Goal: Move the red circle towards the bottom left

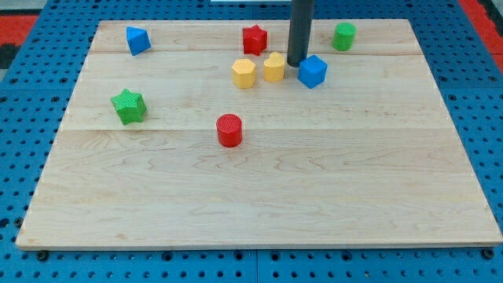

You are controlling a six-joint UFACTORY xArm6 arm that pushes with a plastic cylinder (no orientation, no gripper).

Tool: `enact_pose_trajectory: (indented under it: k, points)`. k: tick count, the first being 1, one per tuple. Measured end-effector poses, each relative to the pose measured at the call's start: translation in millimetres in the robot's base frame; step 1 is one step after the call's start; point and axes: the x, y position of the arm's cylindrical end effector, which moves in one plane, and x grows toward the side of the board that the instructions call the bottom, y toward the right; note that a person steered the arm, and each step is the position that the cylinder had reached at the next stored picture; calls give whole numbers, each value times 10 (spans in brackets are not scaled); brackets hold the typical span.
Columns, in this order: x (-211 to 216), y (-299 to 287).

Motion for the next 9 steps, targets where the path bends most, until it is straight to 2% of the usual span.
enact_pose_trajectory:
  k: [1, 2, 3, 4, 5, 6, 7, 8, 9]
  points:
    - [215, 111]
    - [71, 149]
    - [35, 599]
    - [388, 527]
    - [242, 517]
    - [222, 117]
    - [482, 429]
    - [558, 698]
    - [317, 197]
